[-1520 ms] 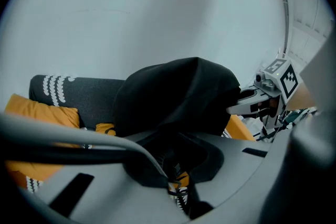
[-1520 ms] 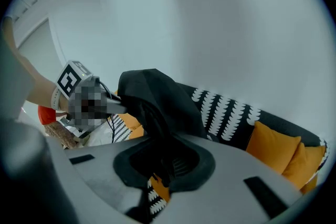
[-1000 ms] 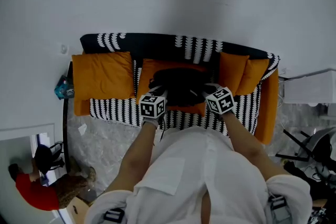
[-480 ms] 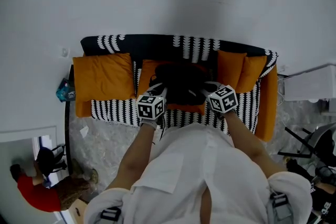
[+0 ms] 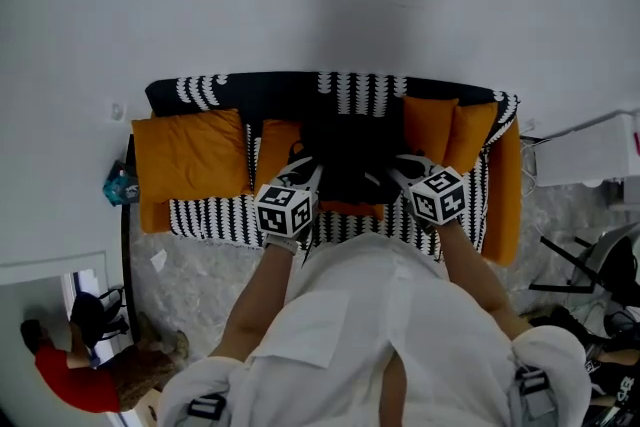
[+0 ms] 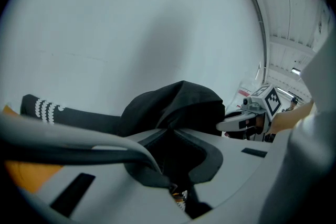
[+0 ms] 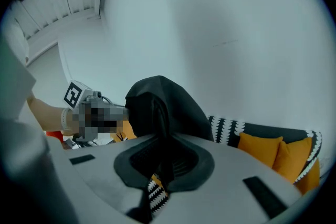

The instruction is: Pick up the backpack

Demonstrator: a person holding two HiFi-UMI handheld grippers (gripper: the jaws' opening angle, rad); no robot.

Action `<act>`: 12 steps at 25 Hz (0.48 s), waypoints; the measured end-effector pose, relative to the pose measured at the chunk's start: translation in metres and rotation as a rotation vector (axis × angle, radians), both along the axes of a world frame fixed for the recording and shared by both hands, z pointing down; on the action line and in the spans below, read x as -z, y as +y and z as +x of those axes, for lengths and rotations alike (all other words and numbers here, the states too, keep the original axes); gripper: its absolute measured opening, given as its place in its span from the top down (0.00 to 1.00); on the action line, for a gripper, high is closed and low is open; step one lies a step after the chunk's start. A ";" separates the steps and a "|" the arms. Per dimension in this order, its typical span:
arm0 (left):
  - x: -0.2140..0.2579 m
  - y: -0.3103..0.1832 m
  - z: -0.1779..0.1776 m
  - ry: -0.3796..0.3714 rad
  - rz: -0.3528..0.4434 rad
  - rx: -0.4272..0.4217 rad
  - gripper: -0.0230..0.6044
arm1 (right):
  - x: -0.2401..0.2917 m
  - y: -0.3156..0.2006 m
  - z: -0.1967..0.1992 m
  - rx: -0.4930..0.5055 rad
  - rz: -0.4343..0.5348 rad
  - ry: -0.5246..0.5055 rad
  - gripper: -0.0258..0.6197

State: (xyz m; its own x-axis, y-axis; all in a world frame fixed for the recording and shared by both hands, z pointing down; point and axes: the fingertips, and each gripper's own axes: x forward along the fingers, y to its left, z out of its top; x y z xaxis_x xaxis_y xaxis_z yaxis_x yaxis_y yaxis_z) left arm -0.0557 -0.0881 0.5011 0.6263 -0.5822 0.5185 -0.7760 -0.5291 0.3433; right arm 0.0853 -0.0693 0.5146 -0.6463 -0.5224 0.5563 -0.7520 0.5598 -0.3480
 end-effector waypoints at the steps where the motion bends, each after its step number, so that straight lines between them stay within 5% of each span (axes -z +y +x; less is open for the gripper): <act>1: 0.006 -0.001 0.004 0.006 0.012 -0.007 0.90 | 0.006 0.000 0.004 -0.006 0.013 -0.003 0.90; 12: 0.083 -0.013 0.026 0.064 0.140 -0.052 0.90 | 0.077 -0.009 0.025 -0.067 0.148 -0.083 0.90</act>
State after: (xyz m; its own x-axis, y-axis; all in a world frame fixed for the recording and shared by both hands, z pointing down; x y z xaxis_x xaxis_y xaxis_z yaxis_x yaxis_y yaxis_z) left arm -0.0293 -0.1014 0.4184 0.6866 -0.6122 0.3922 -0.7253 -0.6141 0.3112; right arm 0.1103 -0.0783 0.4374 -0.6480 -0.6377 0.4165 -0.7613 0.5591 -0.3284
